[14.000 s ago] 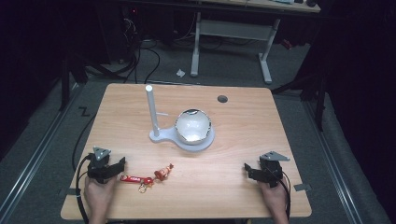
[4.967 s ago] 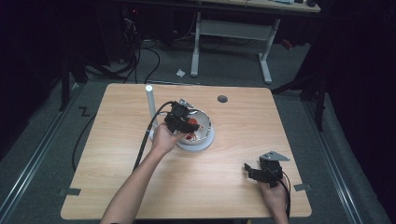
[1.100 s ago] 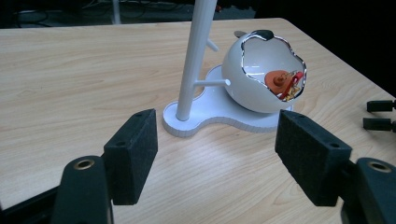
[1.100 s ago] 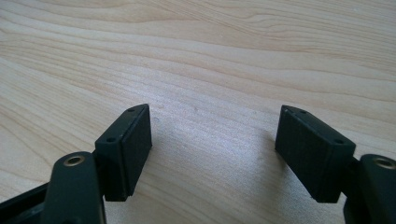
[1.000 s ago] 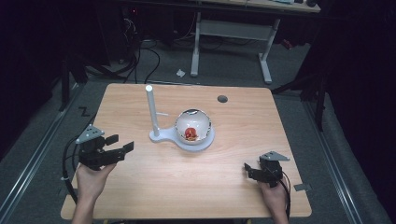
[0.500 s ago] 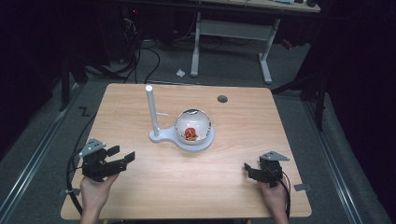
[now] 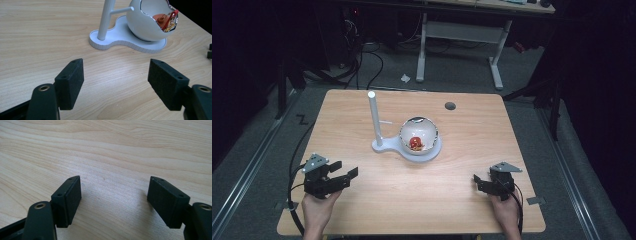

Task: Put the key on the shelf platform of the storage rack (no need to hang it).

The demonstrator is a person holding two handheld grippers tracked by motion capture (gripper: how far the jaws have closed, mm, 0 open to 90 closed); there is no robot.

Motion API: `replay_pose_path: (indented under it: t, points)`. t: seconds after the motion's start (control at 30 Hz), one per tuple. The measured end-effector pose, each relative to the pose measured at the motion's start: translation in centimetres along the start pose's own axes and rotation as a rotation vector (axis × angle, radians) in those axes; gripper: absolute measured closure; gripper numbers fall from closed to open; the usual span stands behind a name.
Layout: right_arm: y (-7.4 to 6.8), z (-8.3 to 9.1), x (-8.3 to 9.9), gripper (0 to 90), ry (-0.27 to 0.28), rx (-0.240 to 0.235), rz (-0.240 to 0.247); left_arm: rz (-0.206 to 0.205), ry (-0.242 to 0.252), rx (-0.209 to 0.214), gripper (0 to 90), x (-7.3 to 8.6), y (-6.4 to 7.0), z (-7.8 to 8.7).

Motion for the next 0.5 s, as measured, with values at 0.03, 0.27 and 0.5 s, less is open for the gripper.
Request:
replay_pose_path:
  t: [0.03, 0.27, 0.5]
  points:
    - [0.0, 0.0, 0.0, 27.6, 0.000, 0.000, 0.000, -0.005, -0.002, -0.006, 29.5, 0.0, 0.0, -0.1]
    - [0.0, 0.0, 0.0, 27.8, 0.000, 0.001, -0.001, 0.001, -0.019, -0.041, 29.5, 0.9, -0.5, -1.2]
    - [0.0, 0.0, 0.0, 27.9, 0.000, 0.001, -0.001, 0.010, -0.045, -0.064, 29.5, 1.9, -1.1, -2.8]
Point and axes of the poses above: each handheld gripper's, and its own axes: z roughly backward along the jaws, x roughly out of its underside, y roughly to its right, the point moved 6 cm from there along -z, roughly forward along the jaws, and after that the axes turned 8 degrees about -y, right-handed, at the moved point
